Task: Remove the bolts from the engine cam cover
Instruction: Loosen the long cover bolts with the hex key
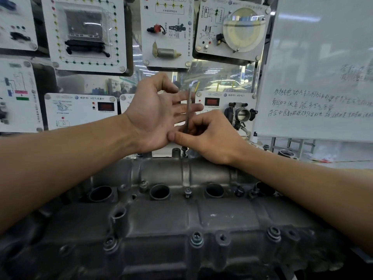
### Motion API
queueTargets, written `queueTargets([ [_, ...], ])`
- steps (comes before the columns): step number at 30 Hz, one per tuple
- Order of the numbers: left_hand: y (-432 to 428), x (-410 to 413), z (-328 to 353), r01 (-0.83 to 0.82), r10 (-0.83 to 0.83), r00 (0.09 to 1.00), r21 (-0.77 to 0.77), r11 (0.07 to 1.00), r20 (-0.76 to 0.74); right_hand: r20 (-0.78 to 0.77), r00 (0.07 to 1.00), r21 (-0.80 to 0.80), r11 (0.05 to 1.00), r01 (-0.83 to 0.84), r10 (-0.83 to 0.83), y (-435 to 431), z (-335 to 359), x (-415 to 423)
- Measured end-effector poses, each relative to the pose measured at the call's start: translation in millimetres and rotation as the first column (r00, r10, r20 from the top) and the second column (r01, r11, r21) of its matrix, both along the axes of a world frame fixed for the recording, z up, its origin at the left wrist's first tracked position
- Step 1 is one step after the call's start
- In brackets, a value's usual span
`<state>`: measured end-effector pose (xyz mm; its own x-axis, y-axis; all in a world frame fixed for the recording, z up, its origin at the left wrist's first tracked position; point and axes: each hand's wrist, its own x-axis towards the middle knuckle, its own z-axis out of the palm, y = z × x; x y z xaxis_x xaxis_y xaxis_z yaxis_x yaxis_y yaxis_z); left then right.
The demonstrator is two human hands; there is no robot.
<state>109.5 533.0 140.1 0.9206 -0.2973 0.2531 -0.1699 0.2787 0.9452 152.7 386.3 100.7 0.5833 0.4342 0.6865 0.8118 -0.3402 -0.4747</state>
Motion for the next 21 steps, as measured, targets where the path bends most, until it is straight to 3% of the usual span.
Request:
queueTargets([
  [9, -2.8, 1.9, -0.2, 0.071, -0.073, 0.997, 0.063, 0.995, 0.021, 0.01, 0.999, 0.015, 0.999, -0.031, 0.031, -0.3, 1.3, 5.2],
  [14, 8.3, 1.8, 5.8, 0.049, -0.049, 0.998, -0.008, 0.999, 0.05, -0.038, 0.998, 0.028, 0.998, -0.051, 0.052, -2.6, 3.2, 8.3],
  [21, 7.8, 4.6, 6.9, -0.033, 0.007, 0.986, 0.154, 0.987, 0.165, -0.049, 0.996, 0.09, 0.994, -0.068, 0.072, -9.1, 3.3, 6.8],
])
